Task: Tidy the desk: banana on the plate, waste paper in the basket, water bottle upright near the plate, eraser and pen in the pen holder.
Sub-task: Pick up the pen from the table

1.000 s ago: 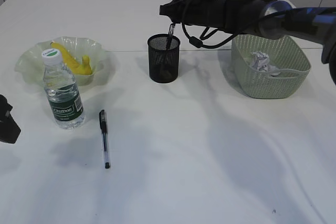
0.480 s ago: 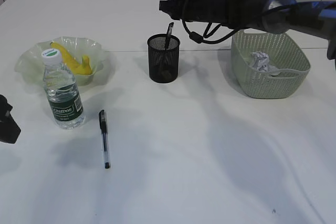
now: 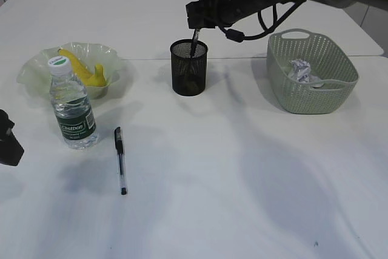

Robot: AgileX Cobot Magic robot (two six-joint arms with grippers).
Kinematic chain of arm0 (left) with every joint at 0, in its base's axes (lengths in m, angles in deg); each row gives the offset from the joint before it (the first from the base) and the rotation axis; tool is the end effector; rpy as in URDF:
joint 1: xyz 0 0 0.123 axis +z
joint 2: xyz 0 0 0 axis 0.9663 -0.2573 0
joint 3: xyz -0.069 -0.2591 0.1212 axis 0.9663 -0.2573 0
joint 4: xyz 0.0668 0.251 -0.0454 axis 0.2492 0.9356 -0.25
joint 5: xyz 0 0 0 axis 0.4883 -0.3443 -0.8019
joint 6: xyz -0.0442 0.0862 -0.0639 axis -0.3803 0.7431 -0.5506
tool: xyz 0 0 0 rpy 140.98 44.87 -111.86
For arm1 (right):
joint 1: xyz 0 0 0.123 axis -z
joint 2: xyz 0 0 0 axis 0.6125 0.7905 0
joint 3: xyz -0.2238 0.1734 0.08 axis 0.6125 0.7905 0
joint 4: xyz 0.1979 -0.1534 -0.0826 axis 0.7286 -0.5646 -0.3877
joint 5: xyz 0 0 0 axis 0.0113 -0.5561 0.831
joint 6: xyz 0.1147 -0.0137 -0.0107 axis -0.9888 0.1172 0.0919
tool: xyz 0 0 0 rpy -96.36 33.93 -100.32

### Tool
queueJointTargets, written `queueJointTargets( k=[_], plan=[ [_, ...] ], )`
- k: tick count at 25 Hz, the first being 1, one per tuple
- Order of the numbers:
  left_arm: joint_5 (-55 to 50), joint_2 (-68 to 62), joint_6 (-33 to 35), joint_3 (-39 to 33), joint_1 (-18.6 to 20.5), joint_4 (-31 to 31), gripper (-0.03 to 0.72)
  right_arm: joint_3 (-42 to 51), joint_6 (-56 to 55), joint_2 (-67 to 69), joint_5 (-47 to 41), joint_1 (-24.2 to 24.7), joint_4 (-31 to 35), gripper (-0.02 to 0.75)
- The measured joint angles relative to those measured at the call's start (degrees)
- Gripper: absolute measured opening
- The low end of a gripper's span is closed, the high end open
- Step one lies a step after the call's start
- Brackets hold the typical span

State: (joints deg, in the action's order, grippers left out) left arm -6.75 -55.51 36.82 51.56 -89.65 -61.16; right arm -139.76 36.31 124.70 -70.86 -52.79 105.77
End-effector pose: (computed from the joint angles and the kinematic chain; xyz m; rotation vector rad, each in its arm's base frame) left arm 0.2383 -0.0701 0.2425 0.1731 2.7575 -0.2023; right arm 0.5446 0.1930 0.2319 -0.5145 2.1497 0.5862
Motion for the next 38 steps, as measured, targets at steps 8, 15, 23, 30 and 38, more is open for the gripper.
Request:
queueJointTargets(
  k=[8, 15, 23, 30, 38],
  plan=[
    [0.0, 0.0, 0.0, 0.0, 0.0, -0.58, 0.46, -0.11, -11.58, -6.66, -9.01, 0.0, -11.7, 0.19],
    [0.0, 0.0, 0.0, 0.0, 0.0, -0.67, 0.46, -0.2, -24.42, -11.85, -22.62, -0.33, -24.82, 0.19],
    [0.0, 0.0, 0.0, 0.0, 0.0, -2.4, 0.46, -0.33, -34.99, -13.36, -28.36, -11.94, -40.22, 0.19],
    [0.0, 0.0, 0.0, 0.0, 0.0, -2.83, 0.46, -0.33, -39.75, -12.25, -30.7, -19.56, -42.9, 0.191],
    [1.89, 0.0, -1.01, 0.0, 0.0, -2.55, 0.46, -0.33, -43.7, -7.56, -31.75, -23.0, -37.85, 0.269]
  ],
)
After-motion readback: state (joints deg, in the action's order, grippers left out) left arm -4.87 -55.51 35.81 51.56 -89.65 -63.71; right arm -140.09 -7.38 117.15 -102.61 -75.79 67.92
